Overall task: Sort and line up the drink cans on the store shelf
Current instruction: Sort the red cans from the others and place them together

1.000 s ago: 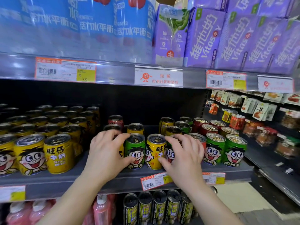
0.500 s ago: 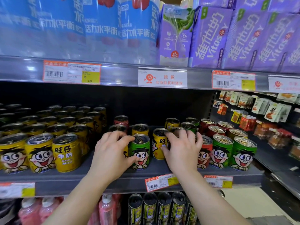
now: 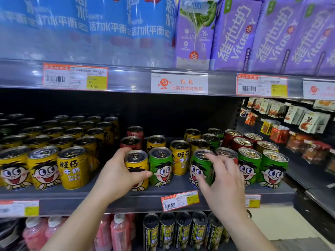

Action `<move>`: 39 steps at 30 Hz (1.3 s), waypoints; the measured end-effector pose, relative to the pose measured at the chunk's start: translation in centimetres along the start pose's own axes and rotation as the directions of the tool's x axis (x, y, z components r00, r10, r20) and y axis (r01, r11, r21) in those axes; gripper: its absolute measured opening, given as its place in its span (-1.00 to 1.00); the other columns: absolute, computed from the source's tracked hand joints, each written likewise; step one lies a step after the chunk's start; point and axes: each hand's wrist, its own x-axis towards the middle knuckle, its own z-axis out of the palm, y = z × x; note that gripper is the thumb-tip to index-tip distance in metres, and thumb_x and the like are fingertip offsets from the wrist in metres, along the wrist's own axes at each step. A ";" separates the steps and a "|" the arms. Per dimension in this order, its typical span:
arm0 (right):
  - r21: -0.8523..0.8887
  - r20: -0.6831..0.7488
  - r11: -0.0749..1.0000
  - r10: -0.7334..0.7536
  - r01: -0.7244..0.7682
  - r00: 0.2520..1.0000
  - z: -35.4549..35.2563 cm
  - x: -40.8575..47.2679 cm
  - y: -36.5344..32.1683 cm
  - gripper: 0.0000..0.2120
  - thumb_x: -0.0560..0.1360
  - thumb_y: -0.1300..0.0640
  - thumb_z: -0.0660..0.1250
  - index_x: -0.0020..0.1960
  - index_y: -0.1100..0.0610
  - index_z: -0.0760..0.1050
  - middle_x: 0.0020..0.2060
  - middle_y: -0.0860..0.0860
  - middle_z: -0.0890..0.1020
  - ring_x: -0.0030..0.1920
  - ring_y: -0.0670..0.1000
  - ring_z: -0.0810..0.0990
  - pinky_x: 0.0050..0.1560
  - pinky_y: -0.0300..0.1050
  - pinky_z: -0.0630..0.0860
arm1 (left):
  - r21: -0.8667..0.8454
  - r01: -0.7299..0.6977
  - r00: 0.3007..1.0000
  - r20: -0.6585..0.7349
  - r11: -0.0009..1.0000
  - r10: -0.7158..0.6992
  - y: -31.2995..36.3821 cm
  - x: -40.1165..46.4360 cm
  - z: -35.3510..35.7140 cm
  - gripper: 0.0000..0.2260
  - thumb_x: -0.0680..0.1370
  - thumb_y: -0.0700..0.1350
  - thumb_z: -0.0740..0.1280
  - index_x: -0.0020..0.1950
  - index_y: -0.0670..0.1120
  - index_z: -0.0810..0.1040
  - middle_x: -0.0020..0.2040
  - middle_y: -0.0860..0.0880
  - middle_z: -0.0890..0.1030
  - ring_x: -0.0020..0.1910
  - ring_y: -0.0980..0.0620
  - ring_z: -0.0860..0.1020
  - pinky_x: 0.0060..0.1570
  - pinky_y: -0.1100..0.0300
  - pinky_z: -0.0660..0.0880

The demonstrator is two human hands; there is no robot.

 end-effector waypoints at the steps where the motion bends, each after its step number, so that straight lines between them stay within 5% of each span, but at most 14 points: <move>1: 0.020 0.033 1.000 0.022 -0.022 0.999 0.0 -0.1 0.0 -0.43 0.33 0.03 0.51 0.30 0.00 0.43 0.09 -0.01 0.49 0.10 0.06 0.50 0.04 0.00 0.46 | -0.019 -0.014 1.000 0.020 1.000 0.014 0.3 -0.1 0.3 -0.15 0.22 0.11 0.59 0.41 0.00 0.30 0.14 0.09 0.53 0.05 0.15 0.47 0.02 0.24 0.42; 6: 0.021 0.172 0.997 0.069 -0.073 0.983 -0.5 0.1 -0.1 -0.32 0.44 -0.09 0.39 0.47 -0.04 0.17 0.34 -0.03 0.31 0.23 0.04 0.46 0.02 -0.10 0.48 | -0.128 -0.024 0.993 0.109 0.991 0.038 1.4 -0.1 1.5 -0.20 0.23 0.05 0.60 0.37 0.04 0.31 0.02 0.22 0.52 -0.12 0.34 0.54 -0.16 0.45 0.40; 8: -0.026 0.234 0.996 0.083 -0.080 0.969 -0.5 0.6 -0.2 -0.30 0.45 -0.16 0.34 0.48 -0.04 0.12 0.41 -0.04 0.23 0.26 0.04 0.45 0.04 -0.11 0.48 | -0.162 -0.010 0.989 0.142 0.987 0.033 1.5 0.2 1.6 -0.25 0.22 0.04 0.60 0.32 0.06 0.34 -0.01 0.20 0.56 -0.09 0.27 0.58 -0.17 0.42 0.44; 13: -0.082 0.287 0.996 0.053 -0.030 0.956 -0.7 1.5 -0.2 -0.42 0.42 -0.22 0.34 0.32 -0.02 0.26 0.43 0.02 0.24 0.25 0.10 0.46 0.09 -0.07 0.45 | -0.159 -0.002 0.990 0.137 0.987 0.024 1.3 0.4 1.9 -0.38 0.21 0.06 0.60 0.16 0.17 0.37 0.03 0.18 0.55 0.04 0.19 0.52 -0.05 0.30 0.46; 21: -0.006 0.285 0.999 -0.031 0.034 0.958 -0.6 1.5 0.2 -0.49 0.47 -0.12 0.32 0.36 -0.07 0.27 0.46 -0.09 0.22 0.19 0.06 0.52 0.04 -0.08 0.51 | -0.162 0.004 0.996 0.084 0.987 0.010 1.7 0.4 2.6 -0.34 0.22 0.05 0.60 0.22 0.10 0.37 -0.02 0.20 0.55 -0.04 0.26 0.52 -0.12 0.33 0.45; 26: 0.007 0.076 1.000 -0.028 0.028 0.997 -2.1 2.4 2.4 -0.50 0.41 -0.06 0.41 0.31 -0.02 0.42 0.20 -0.06 0.47 0.20 -0.01 0.42 0.08 -0.17 0.35 | -0.173 0.021 0.997 0.077 0.985 -0.008 1.6 0.2 2.8 -0.34 0.24 0.02 0.59 0.25 0.09 0.37 -0.03 0.22 0.54 -0.07 0.32 0.50 -0.17 0.40 0.40; 29: -0.110 0.043 0.994 0.021 -0.016 0.999 -2.6 3.3 4.6 -0.44 0.37 -0.09 0.43 0.32 0.01 0.43 0.18 0.01 0.50 0.22 0.07 0.37 0.14 -0.04 0.31 | -0.170 0.024 0.996 0.094 0.985 -0.008 1.5 0.0 3.0 -0.33 0.24 -0.02 0.60 0.25 0.09 0.36 -0.02 0.21 0.56 -0.06 0.30 0.51 -0.16 0.39 0.40; 34: -0.297 0.206 0.954 0.096 -0.031 0.974 -2.4 4.7 6.2 -0.22 0.32 -0.35 0.33 0.42 0.00 0.30 0.46 0.10 0.25 0.50 0.18 -0.01 0.42 0.20 -0.14 | -0.151 0.030 0.996 0.089 0.988 -0.017 1.5 0.1 3.1 -0.34 0.24 -0.02 0.60 0.23 0.10 0.36 -0.04 0.20 0.57 -0.08 0.29 0.52 -0.18 0.37 0.41; 39: -0.333 0.303 0.943 0.127 -0.020 0.944 -2.4 6.2 6.7 -0.21 0.26 -0.49 0.22 0.36 -0.07 0.35 0.44 0.08 0.25 0.51 0.18 -0.06 0.44 0.25 -0.23 | -0.137 0.043 0.995 0.095 0.990 -0.031 1.4 0.2 3.2 -0.31 0.22 0.00 0.61 0.27 0.04 0.39 -0.03 0.13 0.60 -0.06 0.23 0.55 -0.14 0.29 0.43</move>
